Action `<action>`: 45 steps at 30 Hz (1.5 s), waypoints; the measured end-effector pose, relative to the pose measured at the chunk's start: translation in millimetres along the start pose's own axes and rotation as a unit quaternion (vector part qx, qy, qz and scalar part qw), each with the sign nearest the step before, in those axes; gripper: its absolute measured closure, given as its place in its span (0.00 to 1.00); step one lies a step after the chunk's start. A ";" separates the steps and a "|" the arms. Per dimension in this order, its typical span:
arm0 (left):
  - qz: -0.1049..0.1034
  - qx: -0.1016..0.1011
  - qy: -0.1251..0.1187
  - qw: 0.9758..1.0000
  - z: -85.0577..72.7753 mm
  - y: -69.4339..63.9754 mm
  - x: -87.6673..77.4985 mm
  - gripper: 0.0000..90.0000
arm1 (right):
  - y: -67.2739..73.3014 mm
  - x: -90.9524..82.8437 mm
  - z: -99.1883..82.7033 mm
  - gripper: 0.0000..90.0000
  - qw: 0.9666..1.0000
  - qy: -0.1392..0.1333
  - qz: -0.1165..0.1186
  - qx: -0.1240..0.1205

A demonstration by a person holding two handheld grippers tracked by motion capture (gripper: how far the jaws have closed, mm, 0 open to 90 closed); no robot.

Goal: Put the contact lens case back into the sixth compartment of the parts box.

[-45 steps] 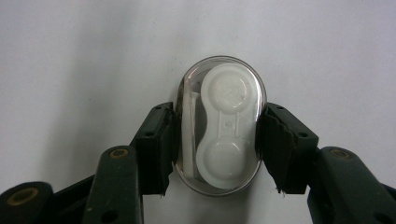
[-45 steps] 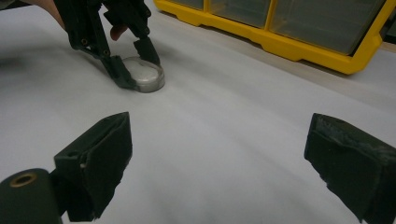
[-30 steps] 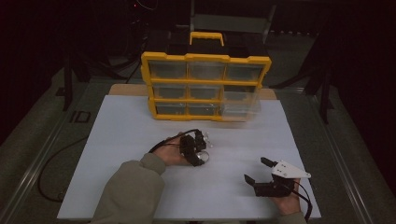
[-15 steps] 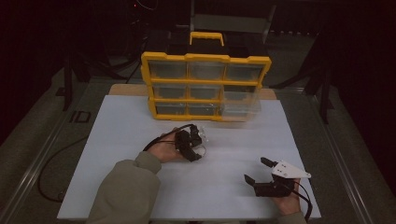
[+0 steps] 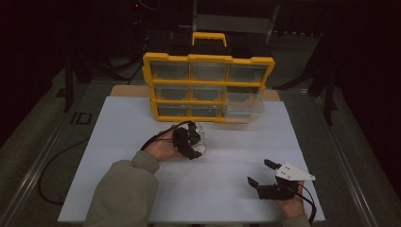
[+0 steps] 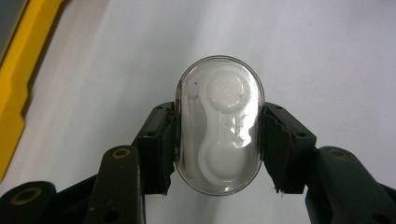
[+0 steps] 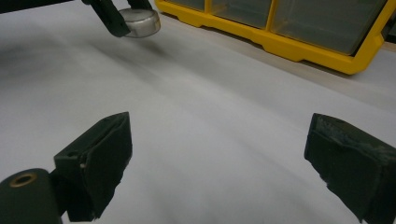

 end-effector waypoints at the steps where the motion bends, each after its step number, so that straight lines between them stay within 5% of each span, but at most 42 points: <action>1: 0.002 0.000 -0.001 1.000 0.4 0.7 -1.4 0.55 | -0.1 0.0 0.0 0.09 1.000 0.000 0.000 0.000; 16: 0.001 -0.005 -0.012 1.000 6.6 7.7 -19.4 0.55 | -0.1 -0.2 0.1 0.08 1.000 0.000 -0.002 0.000; 45: 0.030 0.019 -0.023 0.999 31.5 29.9 -63.9 0.55 | -0.9 -0.2 -0.4 0.08 1.000 -0.002 0.002 0.004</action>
Point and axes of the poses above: each handheld gripper's, and its own axes: x roughly forward along the jaws, z roughly out of its top, y roughly to its left, the point moved 5 cm from there along x, roughly forward along the jaws, and after that the axes turned 5 degrees about y, right-handed, at the moved point
